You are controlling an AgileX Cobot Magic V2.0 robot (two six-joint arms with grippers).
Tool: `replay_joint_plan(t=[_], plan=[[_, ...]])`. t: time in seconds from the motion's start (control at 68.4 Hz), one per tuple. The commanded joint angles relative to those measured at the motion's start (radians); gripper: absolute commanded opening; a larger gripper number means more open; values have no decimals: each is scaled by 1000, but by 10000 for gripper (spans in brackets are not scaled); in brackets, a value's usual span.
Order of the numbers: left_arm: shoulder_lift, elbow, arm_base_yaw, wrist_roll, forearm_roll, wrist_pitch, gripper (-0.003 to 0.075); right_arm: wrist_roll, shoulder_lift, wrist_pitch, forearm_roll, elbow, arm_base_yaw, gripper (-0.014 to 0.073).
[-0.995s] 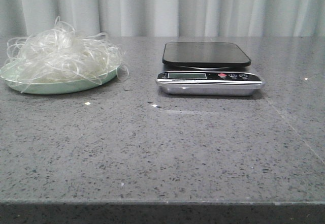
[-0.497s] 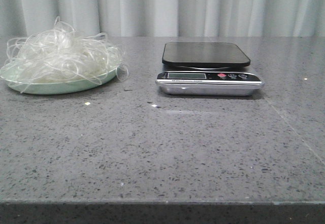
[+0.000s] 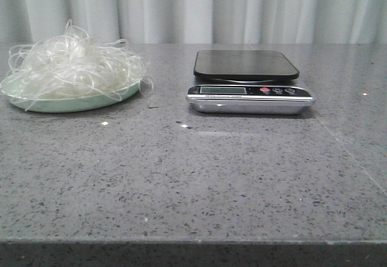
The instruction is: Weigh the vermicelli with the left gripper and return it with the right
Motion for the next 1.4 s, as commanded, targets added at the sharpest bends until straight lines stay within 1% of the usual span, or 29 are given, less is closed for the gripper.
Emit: replay_joint_plan(t=[0.0,0.351,0.439,0.556,0.644,0.805,0.878,0.922,1.039,1.083,1.185,1.39], plan=[[17,-24,1,-9,-7,-71,134,-11,11,-83,-15,-23,-5,187],[17,-22,1,-9,-7,-73,134,-11,11,-83,-15,-23,-5,187],[17,20,6,-9,17,-128,134,-11,11,-83,-15,-23,-5,187],[8,106,54,-9,20,-231,134,-11,11,-83,-15,-23,-5,187],[-11,187,111,-11,18,-299,134,-11,11,-83,-15,-23,-5,187],[-42,324,260,-48,20,-403,134,-11,11,-83,-15,-23,-5,187],[-42,361,294,-70,20,-438,134,-11,11,-83,-15,-23,-5,187],[-42,388,316,-106,20,-490,134,-11,11,-84,-15,-23,-5,187],[-42,448,325,-171,22,-622,134,-11,11,-84,-15,-23,-5,187],[-42,446,325,-184,36,-609,134,-11,11,-84,-15,-23,-5,187],[-42,445,325,-232,48,-642,134,-11,11,-84,-15,-23,-5,187],[-42,445,325,-232,48,-640,134,-11,11,-84,-15,-23,-5,187]])
